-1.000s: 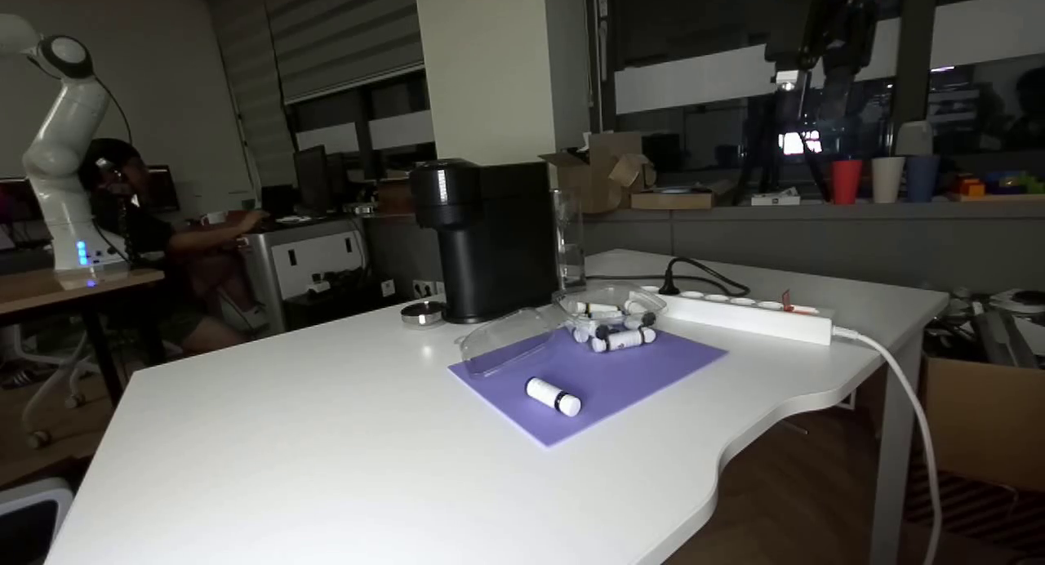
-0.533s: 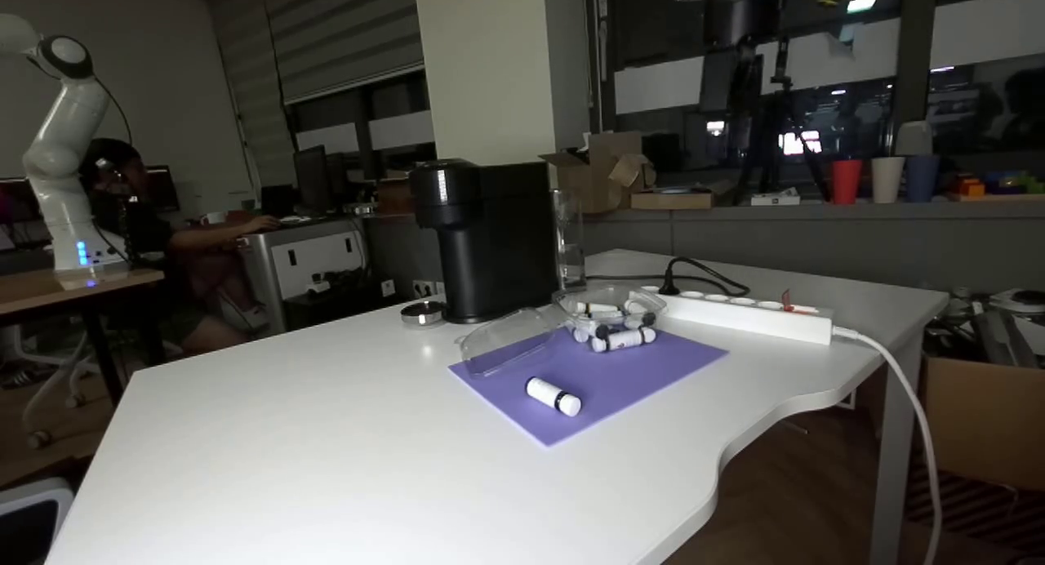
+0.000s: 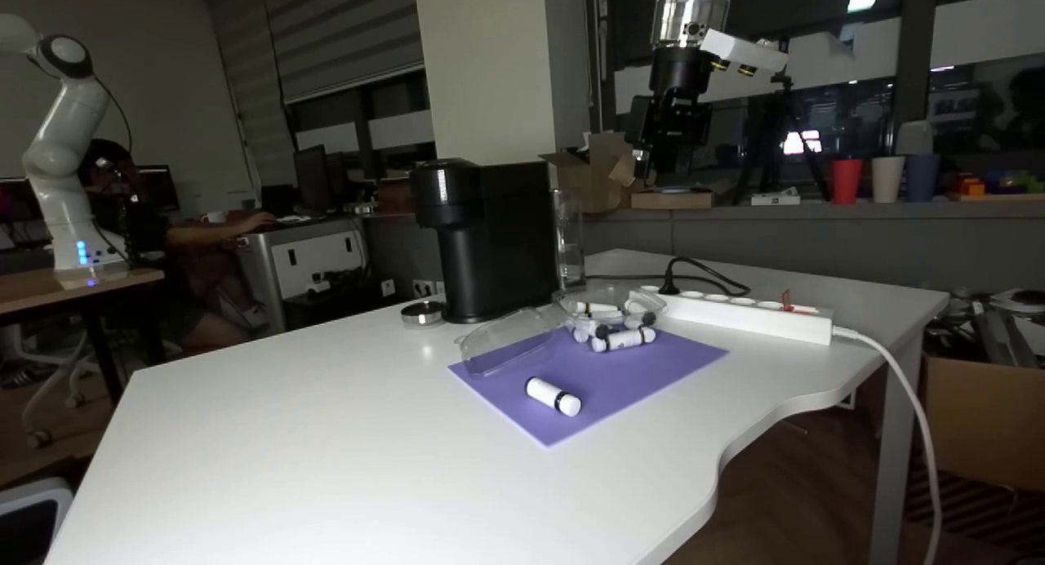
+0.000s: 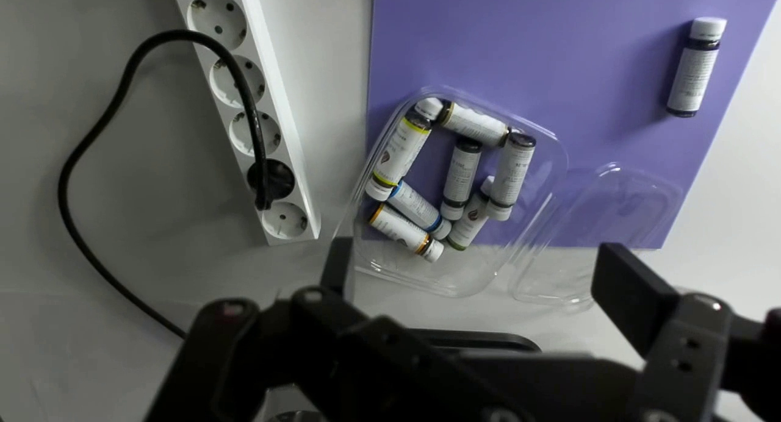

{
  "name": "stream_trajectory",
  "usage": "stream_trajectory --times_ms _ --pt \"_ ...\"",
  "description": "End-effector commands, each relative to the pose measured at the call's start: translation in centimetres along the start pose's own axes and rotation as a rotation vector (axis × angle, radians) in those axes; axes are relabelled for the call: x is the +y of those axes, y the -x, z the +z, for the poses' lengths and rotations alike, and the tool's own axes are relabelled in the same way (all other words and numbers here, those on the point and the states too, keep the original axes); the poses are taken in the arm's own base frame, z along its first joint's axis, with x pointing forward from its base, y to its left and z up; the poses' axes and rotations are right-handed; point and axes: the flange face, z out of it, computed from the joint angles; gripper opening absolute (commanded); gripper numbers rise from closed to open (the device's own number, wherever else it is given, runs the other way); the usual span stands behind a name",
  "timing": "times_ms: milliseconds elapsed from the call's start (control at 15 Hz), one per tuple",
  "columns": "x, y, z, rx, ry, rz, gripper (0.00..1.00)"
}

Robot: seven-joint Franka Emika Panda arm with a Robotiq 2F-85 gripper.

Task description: Remove the object from the bowl and put it next to the object on the left of the table

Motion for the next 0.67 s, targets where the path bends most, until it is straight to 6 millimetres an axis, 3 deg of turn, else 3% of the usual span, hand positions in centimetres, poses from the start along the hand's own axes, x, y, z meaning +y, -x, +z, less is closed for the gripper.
stream_trajectory --times_ms 0,467,533,600 --pt "0.0 -0.2 0.1 -0.001 0.0 0.004 1.0" --pt "0.2 -0.6 0.0 -0.009 0.01 0.017 1.0" --pt "-1.6 2.1 -0.3 -0.026 -0.028 -0.075 1.0" --pt "-0.3 -0.1 0.2 -0.009 -0.005 -0.02 1.0"
